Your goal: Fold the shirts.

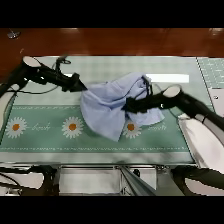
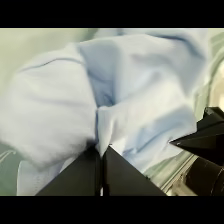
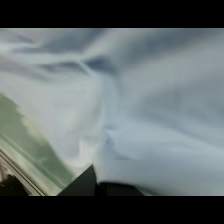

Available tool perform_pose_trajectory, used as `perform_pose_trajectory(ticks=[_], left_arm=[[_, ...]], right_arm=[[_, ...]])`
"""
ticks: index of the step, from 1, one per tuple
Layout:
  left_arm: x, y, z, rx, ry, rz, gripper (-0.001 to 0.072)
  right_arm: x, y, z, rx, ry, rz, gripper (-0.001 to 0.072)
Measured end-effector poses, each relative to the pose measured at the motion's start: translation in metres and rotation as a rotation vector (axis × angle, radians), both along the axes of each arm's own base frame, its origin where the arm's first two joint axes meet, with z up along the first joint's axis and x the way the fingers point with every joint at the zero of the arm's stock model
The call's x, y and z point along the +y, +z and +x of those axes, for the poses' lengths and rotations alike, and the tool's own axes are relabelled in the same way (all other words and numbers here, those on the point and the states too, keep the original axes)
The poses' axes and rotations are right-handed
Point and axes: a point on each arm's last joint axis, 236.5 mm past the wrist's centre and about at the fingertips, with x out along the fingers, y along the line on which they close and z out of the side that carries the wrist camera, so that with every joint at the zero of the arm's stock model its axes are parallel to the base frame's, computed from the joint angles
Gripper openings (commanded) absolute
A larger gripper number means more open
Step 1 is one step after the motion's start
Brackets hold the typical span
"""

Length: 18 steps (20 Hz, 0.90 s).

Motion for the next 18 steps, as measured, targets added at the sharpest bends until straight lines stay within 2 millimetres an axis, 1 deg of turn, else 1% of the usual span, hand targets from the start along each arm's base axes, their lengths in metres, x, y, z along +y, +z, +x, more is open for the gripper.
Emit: perform_pose_trajectory(ticks=[2, 3, 4, 5, 6, 7, 8, 9, 10, 11, 13, 14, 16, 18], left_arm=[[0.008, 0.066, 0.025, -0.168, 0.052, -0.048, 0.0027], [0.015, 0.105, 0.037, -0.271, 0.084, -0.06, 0.0027], [0.02, 0.146, 0.044, -0.373, 0.112, -0.075, 0.0027], [0.026, 0.19, 0.046, -0.482, 0.138, -0.085, 0.0027], [0.032, 0.229, 0.044, -0.581, 0.157, -0.089, 0.0027], [0.037, 0.272, 0.037, -0.687, 0.175, -0.087, 0.0027], [0.041, 0.309, 0.026, -0.783, 0.186, -0.083, 0.0027], [0.045, 0.347, 0.011, -0.883, 0.198, -0.07, 0.0027], [0.049, 0.376, -0.005, -0.964, 0.207, -0.046, 0.0027], [0.053, 0.404, -0.025, -1.043, 0.219, -0.017, 0.0027], [0.059, 0.452, -0.068, -1.186, 0.249, 0.037, 0.0027], [0.061, 0.471, -0.092, -1.251, 0.259, 0.067, 0.0027], [0.06, 0.499, -0.14, -1.354, 0.267, 0.102, 0.0027], [0.056, 0.512, -0.184, -1.42, 0.253, 0.13, 0.0027]], right_arm=[[-0.014, 0.069, 0.046, -0.168, -0.002, 0.012, 0.0014], [-0.024, 0.112, 0.068, -0.273, -0.007, 0.007, 0.0014], [-0.033, 0.156, 0.081, -0.368, -0.008, 0.002, 0.0014], [-0.044, 0.201, 0.09, -0.478, -0.004, -0.022, 0.0014], [-0.052, 0.241, 0.09, -0.562, 0.009, -0.046, 0.0014], [-0.061, 0.283, 0.083, -0.656, 0.022, -0.074, 0.0014], [-0.067, 0.317, 0.073, -0.729, 0.031, -0.097, 0.0014], [-0.075, 0.346, 0.056, -0.795, 0.043, -0.127, 0.0014], [-0.081, 0.372, 0.038, -0.857, 0.047, -0.149, 0.0014], [-0.087, 0.39, 0.02, -0.904, 0.051, -0.173, 0.0014], [-0.098, 0.42, -0.02, -0.983, 0.052, -0.215, 0.0014], [-0.102, 0.431, -0.041, -1.014, 0.057, -0.232, 0.0014], [-0.11, 0.448, -0.081, -1.071, 0.063, -0.258, 0.0014], [-0.116, 0.457, -0.114, -1.106, 0.067, -0.276, 0.0014]])
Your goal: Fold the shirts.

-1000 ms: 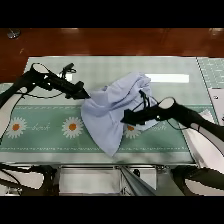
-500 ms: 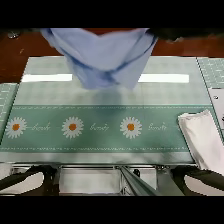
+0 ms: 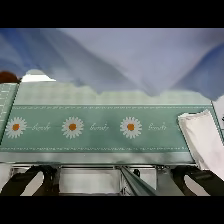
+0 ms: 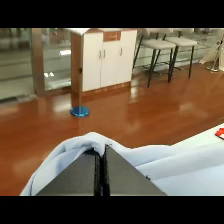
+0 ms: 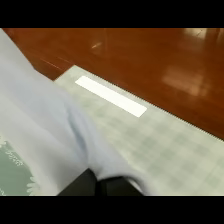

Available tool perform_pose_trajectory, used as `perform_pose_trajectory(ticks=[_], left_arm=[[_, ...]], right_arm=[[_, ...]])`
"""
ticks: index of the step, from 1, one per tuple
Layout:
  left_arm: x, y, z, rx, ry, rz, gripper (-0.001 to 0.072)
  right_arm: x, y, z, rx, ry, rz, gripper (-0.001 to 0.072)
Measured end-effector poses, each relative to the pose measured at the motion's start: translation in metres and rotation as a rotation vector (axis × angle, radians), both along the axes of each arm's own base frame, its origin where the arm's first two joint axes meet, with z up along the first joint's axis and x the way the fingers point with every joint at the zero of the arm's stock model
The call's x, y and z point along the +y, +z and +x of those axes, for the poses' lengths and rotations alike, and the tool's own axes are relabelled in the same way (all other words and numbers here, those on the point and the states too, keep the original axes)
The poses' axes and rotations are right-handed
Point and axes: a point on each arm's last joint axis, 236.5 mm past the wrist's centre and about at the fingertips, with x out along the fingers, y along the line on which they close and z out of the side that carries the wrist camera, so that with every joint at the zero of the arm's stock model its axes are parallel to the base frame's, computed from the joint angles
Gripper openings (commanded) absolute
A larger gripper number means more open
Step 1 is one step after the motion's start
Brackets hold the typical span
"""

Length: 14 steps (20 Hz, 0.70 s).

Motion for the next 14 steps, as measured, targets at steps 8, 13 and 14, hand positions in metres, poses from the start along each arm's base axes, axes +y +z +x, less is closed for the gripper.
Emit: perform_pose_trajectory(ticks=[8, 13, 14], left_arm=[[-0.01, -0.054, -0.044, 0.167, -0.033, 0.096, 0.0027], [-0.003, -0.168, 0.03, 0.529, -0.061, 0.052, 0.0027], [-0.003, -0.193, 0.05, 0.595, -0.065, 0.035, 0.0027]], right_arm=[[-0.008, -0.063, -0.043, 0.208, 0.0, -0.059, 0.0014], [0.001, -0.173, -0.004, 0.507, 0.02, -0.069, 0.0015], [0.002, -0.196, 0.008, 0.557, 0.011, -0.069, 0.0015]])
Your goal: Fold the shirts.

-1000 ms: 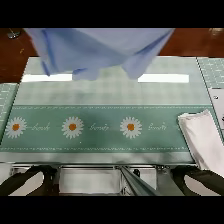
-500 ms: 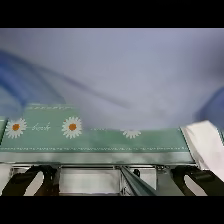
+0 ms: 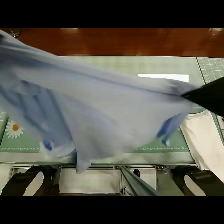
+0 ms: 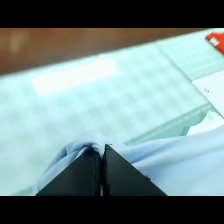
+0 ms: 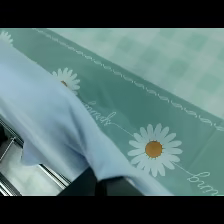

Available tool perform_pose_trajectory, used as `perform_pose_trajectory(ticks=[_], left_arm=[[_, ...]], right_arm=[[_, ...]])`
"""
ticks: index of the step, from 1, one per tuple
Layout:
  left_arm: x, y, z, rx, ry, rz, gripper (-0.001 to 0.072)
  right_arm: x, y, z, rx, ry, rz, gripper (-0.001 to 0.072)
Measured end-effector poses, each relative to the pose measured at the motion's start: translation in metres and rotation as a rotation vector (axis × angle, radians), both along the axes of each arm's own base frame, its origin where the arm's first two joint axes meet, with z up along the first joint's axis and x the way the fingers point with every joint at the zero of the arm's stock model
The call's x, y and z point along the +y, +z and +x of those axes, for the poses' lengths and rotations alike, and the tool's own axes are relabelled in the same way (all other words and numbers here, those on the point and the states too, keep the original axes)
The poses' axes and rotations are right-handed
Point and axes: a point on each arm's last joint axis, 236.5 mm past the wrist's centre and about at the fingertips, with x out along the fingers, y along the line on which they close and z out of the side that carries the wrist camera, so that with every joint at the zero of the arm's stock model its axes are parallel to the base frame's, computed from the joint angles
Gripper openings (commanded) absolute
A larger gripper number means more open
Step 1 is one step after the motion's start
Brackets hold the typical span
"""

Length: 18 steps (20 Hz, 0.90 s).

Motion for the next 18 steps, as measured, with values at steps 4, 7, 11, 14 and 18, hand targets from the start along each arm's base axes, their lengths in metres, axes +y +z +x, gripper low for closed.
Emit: perform_pose_trajectory(ticks=[4, 7, 11, 14, 18], left_arm=[[-0.007, -0.085, 0.072, 0.198, 0.006, -0.046, 0.0027], [-0.01, -0.135, 0.129, 0.271, 0.057, -0.085, 0.0027], [-0.016, -0.189, 0.181, 0.335, 0.118, -0.132, 0.0028], [-0.028, -0.221, 0.203, 0.393, 0.137, -0.192, 0.0137], [-0.031, -0.246, 0.208, 0.468, 0.135, -0.225, 0.0703]], right_arm=[[-0.009, -0.086, 0.07, 0.134, -0.106, -0.039, 0.0015], [-0.021, -0.141, 0.136, 0.2, -0.213, -0.033, 0.0015], [-0.029, -0.191, 0.216, 0.264, -0.302, 0.052, 0.0015], [-0.03, -0.215, 0.267, 0.3, -0.355, 0.139, 0.0211], [-0.039, -0.22, 0.305, 0.356, -0.41, 0.289, 0.0628]])
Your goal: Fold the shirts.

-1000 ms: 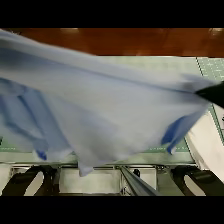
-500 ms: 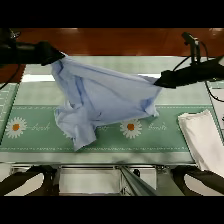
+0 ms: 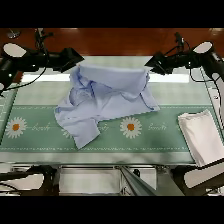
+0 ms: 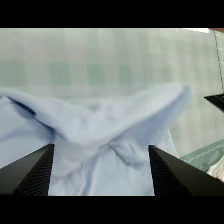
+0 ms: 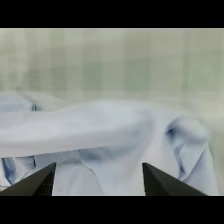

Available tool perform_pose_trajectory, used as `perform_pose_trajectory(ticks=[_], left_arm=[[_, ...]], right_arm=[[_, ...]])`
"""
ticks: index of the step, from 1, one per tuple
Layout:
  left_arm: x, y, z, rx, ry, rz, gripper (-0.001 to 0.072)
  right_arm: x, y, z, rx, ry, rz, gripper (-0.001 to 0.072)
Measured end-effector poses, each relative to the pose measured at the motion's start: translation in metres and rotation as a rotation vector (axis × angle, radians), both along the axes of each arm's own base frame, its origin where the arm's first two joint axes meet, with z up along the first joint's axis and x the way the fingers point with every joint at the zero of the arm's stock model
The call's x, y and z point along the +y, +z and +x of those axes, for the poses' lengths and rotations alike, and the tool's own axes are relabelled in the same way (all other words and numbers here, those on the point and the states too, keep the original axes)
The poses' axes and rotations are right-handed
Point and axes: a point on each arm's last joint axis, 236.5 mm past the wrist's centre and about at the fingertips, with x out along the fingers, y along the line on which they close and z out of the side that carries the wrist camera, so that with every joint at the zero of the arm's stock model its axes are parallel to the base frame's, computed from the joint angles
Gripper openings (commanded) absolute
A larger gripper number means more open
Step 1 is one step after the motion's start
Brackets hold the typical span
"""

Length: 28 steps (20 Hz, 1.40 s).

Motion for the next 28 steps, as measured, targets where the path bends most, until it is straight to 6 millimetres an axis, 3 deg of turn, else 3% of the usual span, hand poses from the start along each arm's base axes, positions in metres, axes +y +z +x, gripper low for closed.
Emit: perform_pose_trajectory(ticks=[2, 4, 6, 8, 11, 13, 16, 19, 23, 24, 25, 26, 28], left_arm=[[0.015, -0.007, -0.006, 0.048, -0.013, 0.007, 0.0701], [0.046, -0.021, -0.022, 0.146, -0.021, 0.04, 0.0701], [0.088, -0.045, -0.051, 0.275, -0.002, 0.099, 0.0701], [0.126, -0.073, -0.088, 0.411, 0.046, 0.136, 0.0701], [0.16, -0.117, -0.151, 0.598, 0.144, 0.11, 0.0701], [0.163, -0.141, -0.184, 0.669, 0.185, 0.045, 0.0701], [0.153, -0.163, -0.21, 0.715, 0.233, -0.067, 0.0701], [0.142, -0.175, -0.211, 0.698, 0.272, -0.125, 0.0701], [0.113, -0.18, -0.198, 0.649, 0.251, -0.155, 0.0698], [0.106, -0.182, -0.195, 0.644, 0.24, -0.157, 0.0618], [0.1, -0.184, -0.193, 0.639, 0.23, -0.156, 0.0284], [0.098, -0.188, -0.192, 0.633, 0.224, -0.138, 0.0042], [0.094, -0.189, -0.189, 0.612, 0.194, -0.121, 0.0028]], right_arm=[[-0.025, 0.009, 0.003, 0.017, -0.018, 0.042, 0.0622], [-0.06, 0.015, -0.011, 0.048, -0.006, 0.039, 0.0622], [-0.107, 0.009, -0.044, 0.123, 0.011, -0.036, 0.0622], [-0.152, -0.008, -0.085, 0.226, -0.021, -0.123, 0.0622], [-0.184, -0.038, -0.138, 0.332, -0.103, -0.146, 0.0622], [-0.185, -0.059, -0.163, 0.376, -0.143, -0.122, 0.0622], [-0.168, -0.08, -0.185, 0.413, -0.141, -0.073, 0.0622], [-0.148, -0.09, -0.19, 0.414, -0.112, -0.068, 0.0622], [-0.121, -0.1, -0.178, 0.385, -0.087, -0.099, 0.0622], [-0.113, -0.103, -0.175, 0.381, -0.078, -0.102, 0.0622], [-0.105, -0.106, -0.173, 0.385, -0.067, -0.106, 0.0622], [-0.096, -0.11, -0.172, 0.387, -0.052, -0.107, 0.0622], [-0.079, -0.115, -0.171, 0.397, -0.023, -0.096, 0.0622]])
